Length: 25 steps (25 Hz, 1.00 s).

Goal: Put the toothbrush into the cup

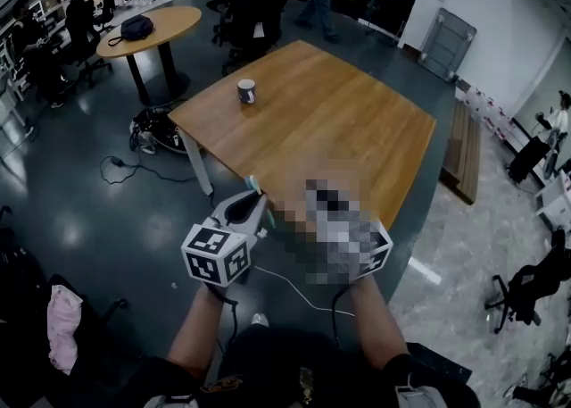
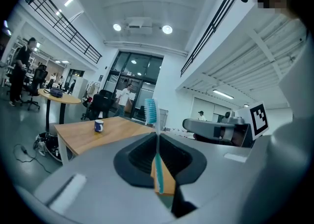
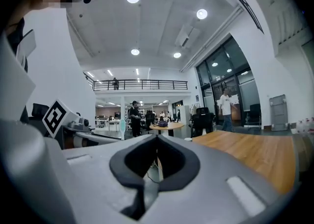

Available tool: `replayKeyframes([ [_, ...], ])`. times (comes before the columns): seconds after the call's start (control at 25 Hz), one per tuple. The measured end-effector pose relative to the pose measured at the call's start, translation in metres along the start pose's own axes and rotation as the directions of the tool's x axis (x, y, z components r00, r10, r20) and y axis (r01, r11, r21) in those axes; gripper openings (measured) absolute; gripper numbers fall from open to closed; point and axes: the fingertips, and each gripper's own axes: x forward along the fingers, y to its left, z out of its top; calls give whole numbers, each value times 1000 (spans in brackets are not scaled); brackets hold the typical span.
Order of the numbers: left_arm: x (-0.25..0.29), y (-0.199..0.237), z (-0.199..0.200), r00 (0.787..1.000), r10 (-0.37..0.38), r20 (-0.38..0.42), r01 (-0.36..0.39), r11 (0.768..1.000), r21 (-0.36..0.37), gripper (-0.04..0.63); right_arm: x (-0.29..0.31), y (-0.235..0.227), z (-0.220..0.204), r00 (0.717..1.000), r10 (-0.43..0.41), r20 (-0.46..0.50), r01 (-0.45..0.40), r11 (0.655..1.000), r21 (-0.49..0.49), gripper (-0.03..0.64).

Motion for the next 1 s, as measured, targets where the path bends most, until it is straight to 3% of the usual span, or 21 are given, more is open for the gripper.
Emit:
replayKeyframes([
  [0.44,-8,106,8,996,92,13,-91,995,-26,26,96,19,-19,997,58,-59,-59,998,-4,3],
  [0.76,29,180,23,986,164,15,-164,986,-14,26,186,-7,-24,991,127,-44,-126,992,18,3],
  [1.0,77,242,33,979,200,-26,-200,980,-10,26,262,-44,-25,986,164,-35,-162,986,50,3],
])
